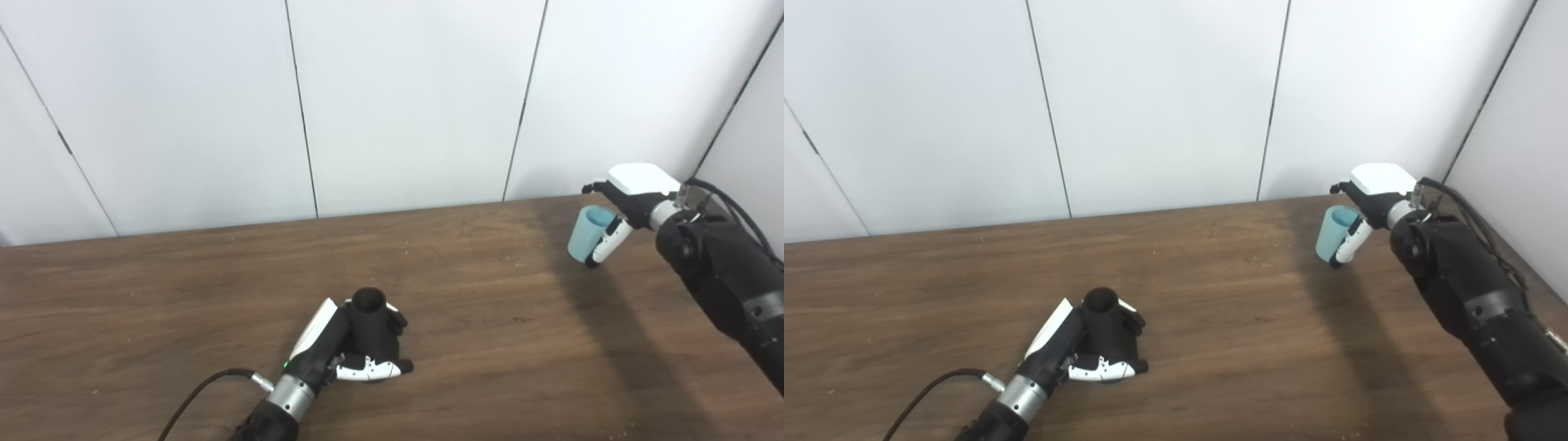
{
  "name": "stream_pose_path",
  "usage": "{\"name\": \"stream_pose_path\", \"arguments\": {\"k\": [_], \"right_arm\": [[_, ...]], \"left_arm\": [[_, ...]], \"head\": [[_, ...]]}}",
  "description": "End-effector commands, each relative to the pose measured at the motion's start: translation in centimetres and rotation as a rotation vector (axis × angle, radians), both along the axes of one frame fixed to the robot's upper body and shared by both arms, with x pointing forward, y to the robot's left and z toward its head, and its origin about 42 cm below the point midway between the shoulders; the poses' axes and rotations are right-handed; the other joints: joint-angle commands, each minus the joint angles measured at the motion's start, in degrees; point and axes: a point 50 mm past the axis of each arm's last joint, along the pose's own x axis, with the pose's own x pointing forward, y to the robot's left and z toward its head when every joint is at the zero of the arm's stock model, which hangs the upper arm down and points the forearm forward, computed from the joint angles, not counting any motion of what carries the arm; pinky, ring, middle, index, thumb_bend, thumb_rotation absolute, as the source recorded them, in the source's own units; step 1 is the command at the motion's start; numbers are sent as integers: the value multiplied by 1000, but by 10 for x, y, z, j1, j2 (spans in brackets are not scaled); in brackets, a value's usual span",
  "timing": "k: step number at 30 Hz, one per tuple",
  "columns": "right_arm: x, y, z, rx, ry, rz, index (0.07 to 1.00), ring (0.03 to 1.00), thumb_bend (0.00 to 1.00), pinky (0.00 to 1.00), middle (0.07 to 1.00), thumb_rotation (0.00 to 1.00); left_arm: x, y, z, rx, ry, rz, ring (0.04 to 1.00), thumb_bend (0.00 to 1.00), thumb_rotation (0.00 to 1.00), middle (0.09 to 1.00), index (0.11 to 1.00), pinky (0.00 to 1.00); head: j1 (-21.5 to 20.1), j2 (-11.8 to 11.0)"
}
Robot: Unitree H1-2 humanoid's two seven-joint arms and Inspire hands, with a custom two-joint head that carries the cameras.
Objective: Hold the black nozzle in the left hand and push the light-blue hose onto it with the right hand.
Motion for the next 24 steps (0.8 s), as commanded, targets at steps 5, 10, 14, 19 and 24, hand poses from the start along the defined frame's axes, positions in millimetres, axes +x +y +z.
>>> {"name": "stream_pose_path", "arguments": {"k": [5, 10, 14, 19, 24], "right_arm": [[9, -2, 39, -50, -117, 34, 764, 750, 929, 696, 762, 99], [13, -1, 40, 17, -158, 34, 663, 500, 726, 389, 580, 3], [11, 0, 43, 57, -182, 62, 529, 365, 536, 298, 433, 0], [9, 0, 47, 165, -186, 89, 516, 341, 522, 276, 411, 0], [6, 6, 52, 302, -146, 88, 508, 390, 513, 246, 476, 0]], "left_arm": [[-23, 17, -45, 148, 192, 13, 606, 519, 0, 521, 467, 832], [-24, 17, -45, 145, 189, 13, 605, 519, 0, 521, 467, 832], [-24, 15, -45, 142, 189, 10, 605, 519, 0, 521, 467, 834], [-22, 15, -43, 134, 191, 10, 605, 519, 0, 522, 466, 835], [-23, 14, -44, 136, 191, 11, 599, 519, 0, 519, 468, 830]], "head": [[0, 2], [2, 4], [3, 5], [5, 5], [6, 7]]}}
